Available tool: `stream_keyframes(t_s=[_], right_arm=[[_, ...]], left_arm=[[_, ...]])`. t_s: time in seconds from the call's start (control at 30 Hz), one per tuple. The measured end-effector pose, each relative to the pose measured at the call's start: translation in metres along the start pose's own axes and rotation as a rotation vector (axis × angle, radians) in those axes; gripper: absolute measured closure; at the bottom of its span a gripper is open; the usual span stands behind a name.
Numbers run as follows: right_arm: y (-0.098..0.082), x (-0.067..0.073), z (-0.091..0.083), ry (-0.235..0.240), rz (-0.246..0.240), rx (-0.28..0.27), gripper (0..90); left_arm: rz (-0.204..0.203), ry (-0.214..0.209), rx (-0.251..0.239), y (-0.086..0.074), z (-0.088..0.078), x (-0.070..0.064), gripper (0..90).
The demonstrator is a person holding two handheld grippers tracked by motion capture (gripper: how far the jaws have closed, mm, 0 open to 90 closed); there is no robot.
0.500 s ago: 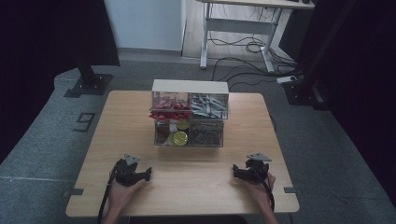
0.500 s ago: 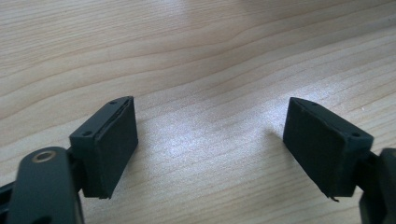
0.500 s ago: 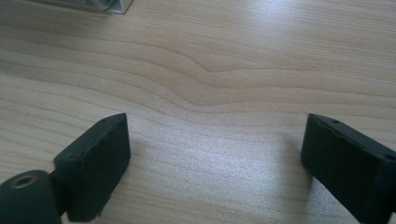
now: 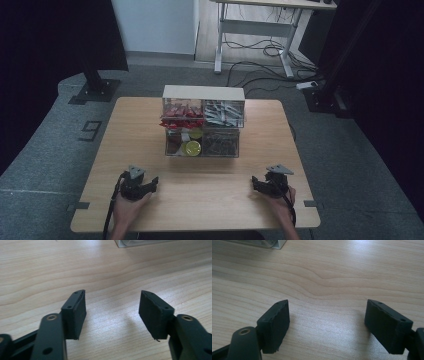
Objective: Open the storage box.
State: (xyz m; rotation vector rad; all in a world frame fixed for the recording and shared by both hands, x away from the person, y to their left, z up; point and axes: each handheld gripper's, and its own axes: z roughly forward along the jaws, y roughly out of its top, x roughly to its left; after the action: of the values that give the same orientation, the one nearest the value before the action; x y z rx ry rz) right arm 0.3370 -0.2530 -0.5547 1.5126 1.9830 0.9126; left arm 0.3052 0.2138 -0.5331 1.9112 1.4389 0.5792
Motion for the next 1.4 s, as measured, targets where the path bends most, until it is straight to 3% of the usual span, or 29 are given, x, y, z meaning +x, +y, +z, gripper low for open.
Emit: stream_keyframes(t_s=[0.2, 0.6, 1.0, 1.4], right_arm=[[0.000, -0.002, -0.001, 0.006, 0.007, -0.005, 22.0], [0.000, -0.002, -0.001, -0.003, 0.001, -0.005, 23.2], [0.000, -0.002, 0.000, -0.001, -0.003, -0.007, 24.0], [0.000, -0.002, 0.000, -0.003, -0.003, -0.007, 24.5]], left_arm=[[-0.011, -0.012, -0.044, 0.003, -0.015, 0.002, 52.4], [-0.039, -0.076, -0.139, 0.016, -0.047, -0.001, 77.6], [-0.029, -0.111, -0.172, 0.025, -0.057, -0.005, 87.4], [-0.006, -0.169, -0.219, 0.045, -0.065, -0.009, 89.3]])
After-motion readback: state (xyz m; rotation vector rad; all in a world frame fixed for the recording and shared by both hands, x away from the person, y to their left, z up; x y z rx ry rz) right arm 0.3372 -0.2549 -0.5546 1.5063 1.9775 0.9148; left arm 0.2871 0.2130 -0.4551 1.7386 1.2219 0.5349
